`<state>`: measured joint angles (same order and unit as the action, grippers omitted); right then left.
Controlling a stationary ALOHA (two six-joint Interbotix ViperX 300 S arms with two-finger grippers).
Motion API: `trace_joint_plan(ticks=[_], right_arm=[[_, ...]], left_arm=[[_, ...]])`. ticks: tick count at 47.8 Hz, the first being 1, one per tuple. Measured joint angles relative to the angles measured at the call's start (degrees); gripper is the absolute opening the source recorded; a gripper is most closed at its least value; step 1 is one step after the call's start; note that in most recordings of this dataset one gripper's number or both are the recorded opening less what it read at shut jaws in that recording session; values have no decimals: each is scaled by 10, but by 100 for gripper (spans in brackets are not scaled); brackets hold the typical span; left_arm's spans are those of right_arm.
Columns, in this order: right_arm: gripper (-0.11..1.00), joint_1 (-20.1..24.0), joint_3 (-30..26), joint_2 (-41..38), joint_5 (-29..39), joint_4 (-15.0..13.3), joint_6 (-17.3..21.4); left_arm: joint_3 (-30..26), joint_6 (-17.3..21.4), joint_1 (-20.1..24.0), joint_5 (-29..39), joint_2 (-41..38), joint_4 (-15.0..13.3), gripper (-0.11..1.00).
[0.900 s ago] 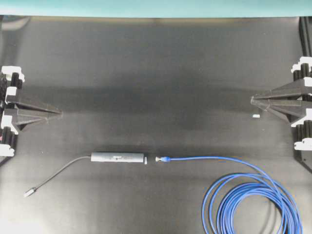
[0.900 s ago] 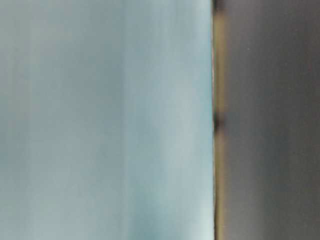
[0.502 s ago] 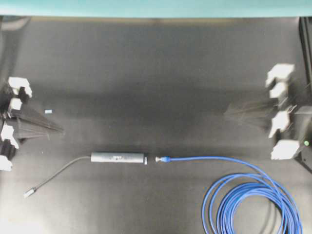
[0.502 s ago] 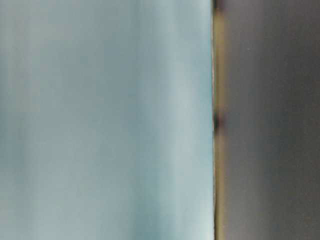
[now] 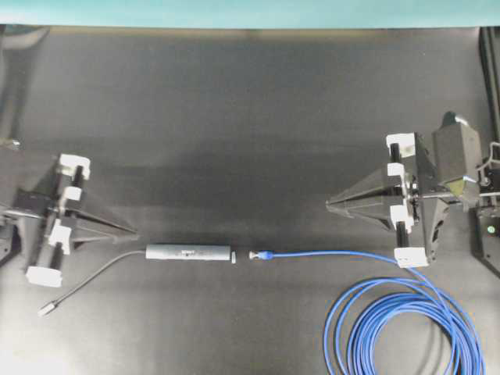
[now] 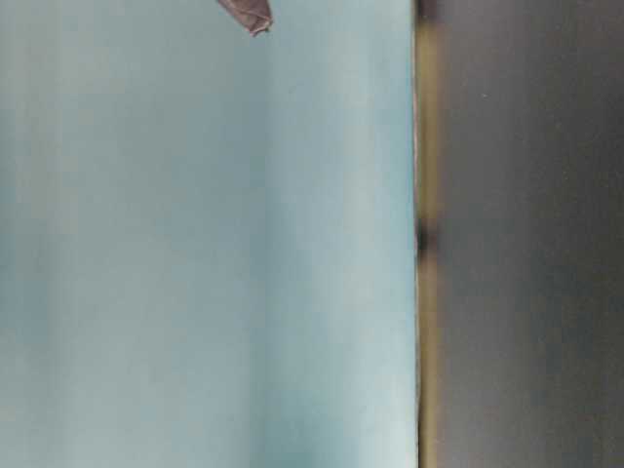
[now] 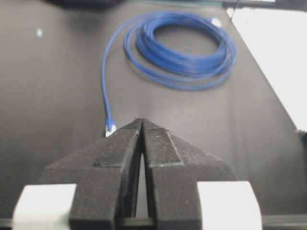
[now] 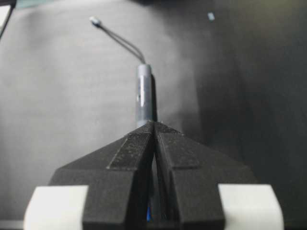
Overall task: Insert the LAN cable into the hub.
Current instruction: 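Move the left gripper down toward the grey Anker hub, then grasp the grey hub with the left gripper and lift it slightly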
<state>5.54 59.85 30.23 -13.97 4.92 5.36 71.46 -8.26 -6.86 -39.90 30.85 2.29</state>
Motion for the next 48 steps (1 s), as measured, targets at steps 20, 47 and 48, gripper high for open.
trace_joint_plan(ticks=[20, 47, 48], right_arm=[[0, 0, 0, 7, 33, 1, 42], [0, 0, 0, 48, 78, 1, 74], [0, 0, 0, 50, 81, 2, 74]], left_arm=[[33, -24, 32, -99, -178, 1, 76], [-54, -24, 8, -268, -448, 1, 80], [-56, -25, 8, -268, -450, 1, 80]])
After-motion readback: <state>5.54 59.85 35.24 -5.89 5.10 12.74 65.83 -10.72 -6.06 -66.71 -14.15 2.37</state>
